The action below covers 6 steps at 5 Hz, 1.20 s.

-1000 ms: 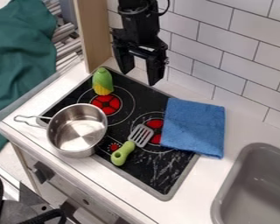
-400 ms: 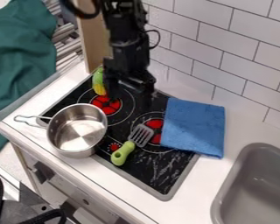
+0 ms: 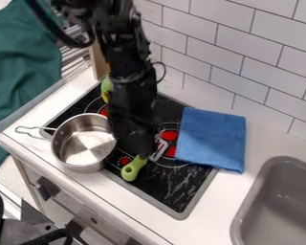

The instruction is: Moved the green spatula on the blue towel

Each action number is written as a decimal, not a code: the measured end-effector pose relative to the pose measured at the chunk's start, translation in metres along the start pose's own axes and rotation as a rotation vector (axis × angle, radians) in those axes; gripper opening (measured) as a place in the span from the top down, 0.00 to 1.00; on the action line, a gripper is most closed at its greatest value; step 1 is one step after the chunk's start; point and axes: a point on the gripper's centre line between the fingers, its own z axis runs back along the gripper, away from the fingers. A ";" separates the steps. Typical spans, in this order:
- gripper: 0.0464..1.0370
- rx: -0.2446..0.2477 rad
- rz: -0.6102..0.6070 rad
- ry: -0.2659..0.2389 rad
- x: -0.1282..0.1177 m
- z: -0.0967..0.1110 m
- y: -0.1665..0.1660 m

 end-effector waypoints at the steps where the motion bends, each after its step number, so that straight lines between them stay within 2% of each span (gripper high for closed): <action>1: 0.04 0.005 -0.041 -0.030 -0.003 -0.009 -0.004; 2: 0.04 -0.028 -0.018 -0.010 -0.004 -0.022 -0.008; 3: 0.04 -0.060 0.055 0.037 -0.004 -0.038 -0.014; 4: 0.04 -0.053 0.178 0.068 0.013 -0.051 -0.011; 5: 0.07 -0.031 0.180 0.075 0.020 -0.052 -0.009; 6: 0.35 -0.025 0.180 0.056 0.023 -0.054 -0.009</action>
